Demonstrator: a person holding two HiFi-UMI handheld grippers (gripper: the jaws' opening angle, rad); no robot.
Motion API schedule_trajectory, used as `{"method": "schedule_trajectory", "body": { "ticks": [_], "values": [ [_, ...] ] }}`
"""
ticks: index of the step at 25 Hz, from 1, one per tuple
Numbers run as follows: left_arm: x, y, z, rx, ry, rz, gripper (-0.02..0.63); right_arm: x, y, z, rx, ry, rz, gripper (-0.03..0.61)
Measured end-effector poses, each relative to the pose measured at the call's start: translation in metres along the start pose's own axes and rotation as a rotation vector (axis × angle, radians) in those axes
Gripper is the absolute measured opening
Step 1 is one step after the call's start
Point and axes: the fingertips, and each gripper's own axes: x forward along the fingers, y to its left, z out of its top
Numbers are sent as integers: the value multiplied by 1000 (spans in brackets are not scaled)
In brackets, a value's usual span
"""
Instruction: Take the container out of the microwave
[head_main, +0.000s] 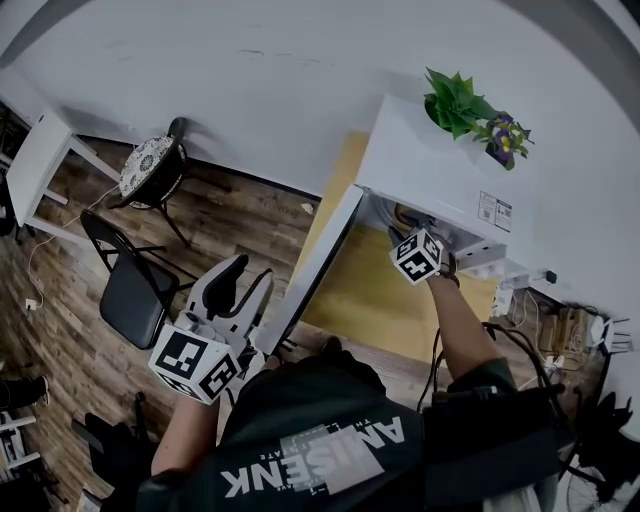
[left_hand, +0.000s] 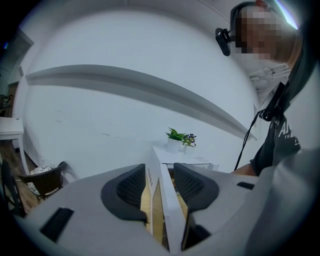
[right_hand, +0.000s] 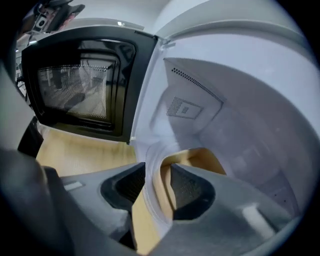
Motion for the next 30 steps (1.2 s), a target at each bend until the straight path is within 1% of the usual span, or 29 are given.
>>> {"method": "schedule_trajectory", "body": {
  "ticks": [3,5,10,11,13,14,19,22,25,30],
  "values": [
    [0,3,-2,-5,1,19,163,7,0,-10,-80,53,-14,154],
    [-1,5,-2,-9,4,24,163,10,-1,-10,-99,59,-24,133],
    [-3,9,-5,-17,5,39,163,19,3,-14,-138,95,-7,131],
    [-3,9,-5,-17,4,41,164,20,3,-16,-145,101,-12,122],
    [-4,11,-5,-20,5,44,163,20,3,-17,-155,102,-23,74],
    [-5,11,-5,-22,6,44,163,20,3,-16,-157,101,-24,63],
    [-7,14,-4,-24,8,34,163,16,6,-14,-161,104,-8,54],
    [-8,14,-2,-23,9,20,164,7,13,-8,-154,92,3,37],
    [-7,14,0,-22,9,-1,164,0,20,-3,-127,82,11,32],
    [-7,14,2,-19,6,-65,163,-19,38,9,-51,57,36,28]
  ]
}}
